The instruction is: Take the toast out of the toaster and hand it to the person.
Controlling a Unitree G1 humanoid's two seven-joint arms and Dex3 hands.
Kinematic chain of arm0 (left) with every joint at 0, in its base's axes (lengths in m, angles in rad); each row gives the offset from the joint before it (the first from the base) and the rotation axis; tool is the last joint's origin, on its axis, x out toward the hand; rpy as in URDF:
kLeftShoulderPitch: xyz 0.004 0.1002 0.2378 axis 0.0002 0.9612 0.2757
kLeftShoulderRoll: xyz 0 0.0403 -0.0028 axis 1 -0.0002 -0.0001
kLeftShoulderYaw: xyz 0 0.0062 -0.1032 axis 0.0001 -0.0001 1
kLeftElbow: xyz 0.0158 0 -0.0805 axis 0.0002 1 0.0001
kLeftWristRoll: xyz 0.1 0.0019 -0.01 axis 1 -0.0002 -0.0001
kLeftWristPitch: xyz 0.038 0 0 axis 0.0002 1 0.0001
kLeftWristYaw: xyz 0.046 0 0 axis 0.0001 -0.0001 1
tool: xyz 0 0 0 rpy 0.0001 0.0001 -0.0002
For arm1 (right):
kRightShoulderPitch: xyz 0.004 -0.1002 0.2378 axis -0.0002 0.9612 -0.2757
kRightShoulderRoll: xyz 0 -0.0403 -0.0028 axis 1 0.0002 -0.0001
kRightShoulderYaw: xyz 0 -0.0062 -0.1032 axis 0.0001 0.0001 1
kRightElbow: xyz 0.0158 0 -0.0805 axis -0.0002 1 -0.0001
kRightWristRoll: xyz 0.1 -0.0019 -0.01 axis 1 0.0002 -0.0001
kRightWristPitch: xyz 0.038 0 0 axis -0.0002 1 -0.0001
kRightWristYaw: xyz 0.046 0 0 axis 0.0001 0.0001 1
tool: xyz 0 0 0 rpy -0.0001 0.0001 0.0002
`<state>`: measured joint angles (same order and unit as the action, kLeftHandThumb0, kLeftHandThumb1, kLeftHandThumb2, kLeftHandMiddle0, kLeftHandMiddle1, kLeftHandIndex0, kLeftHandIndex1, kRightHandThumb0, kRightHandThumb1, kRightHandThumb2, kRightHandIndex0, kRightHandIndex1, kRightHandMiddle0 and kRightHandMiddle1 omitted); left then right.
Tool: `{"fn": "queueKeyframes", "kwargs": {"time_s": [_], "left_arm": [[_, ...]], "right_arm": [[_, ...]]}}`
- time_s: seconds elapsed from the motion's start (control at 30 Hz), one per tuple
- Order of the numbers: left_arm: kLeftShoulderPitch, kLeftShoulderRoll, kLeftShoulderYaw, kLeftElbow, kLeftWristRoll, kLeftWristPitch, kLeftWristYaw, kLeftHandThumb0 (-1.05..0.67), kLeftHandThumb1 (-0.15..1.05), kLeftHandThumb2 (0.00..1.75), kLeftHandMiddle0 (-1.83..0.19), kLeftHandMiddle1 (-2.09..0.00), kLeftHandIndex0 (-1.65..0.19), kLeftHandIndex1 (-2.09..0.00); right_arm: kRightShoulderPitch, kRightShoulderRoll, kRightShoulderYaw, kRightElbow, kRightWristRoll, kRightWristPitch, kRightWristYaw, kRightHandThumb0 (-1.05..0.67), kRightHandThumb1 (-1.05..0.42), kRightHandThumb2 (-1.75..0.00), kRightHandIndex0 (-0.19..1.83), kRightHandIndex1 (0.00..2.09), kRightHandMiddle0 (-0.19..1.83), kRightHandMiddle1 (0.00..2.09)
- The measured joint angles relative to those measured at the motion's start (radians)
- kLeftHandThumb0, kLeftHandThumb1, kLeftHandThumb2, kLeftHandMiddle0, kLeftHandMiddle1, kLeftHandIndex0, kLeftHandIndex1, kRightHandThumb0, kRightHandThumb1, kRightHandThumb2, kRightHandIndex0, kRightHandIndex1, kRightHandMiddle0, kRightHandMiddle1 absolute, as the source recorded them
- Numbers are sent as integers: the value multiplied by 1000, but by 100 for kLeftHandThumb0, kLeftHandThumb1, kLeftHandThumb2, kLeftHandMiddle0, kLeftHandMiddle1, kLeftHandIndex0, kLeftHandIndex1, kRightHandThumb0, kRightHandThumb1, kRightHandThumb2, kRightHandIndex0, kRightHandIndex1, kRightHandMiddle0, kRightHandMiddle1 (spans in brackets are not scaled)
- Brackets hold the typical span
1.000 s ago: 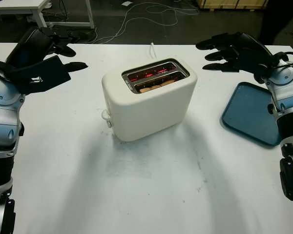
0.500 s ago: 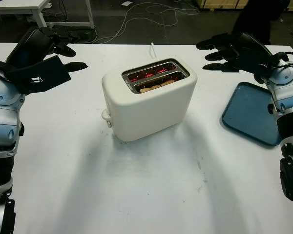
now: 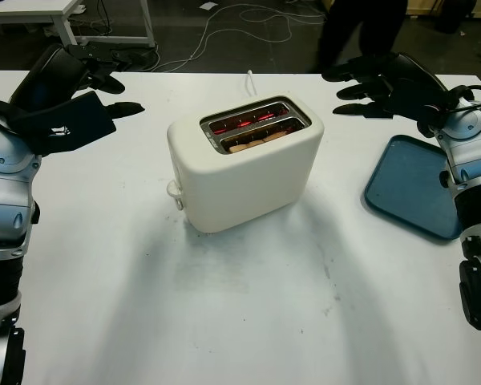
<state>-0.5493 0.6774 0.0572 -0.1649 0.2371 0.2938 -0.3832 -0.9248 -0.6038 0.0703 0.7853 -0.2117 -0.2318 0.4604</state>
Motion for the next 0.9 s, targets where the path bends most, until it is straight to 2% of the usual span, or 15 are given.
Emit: {"fn": "queueKeyframes", "kwargs": {"time_s": [0.9], "left_arm": [[0, 0, 0, 0, 0, -1, 0, -39, 87, 0, -49, -70, -65, -11]], "right_arm": [[0, 0, 0, 3, -1, -1, 0, -47, -89, 0, 76, 1, 69, 1]]}}
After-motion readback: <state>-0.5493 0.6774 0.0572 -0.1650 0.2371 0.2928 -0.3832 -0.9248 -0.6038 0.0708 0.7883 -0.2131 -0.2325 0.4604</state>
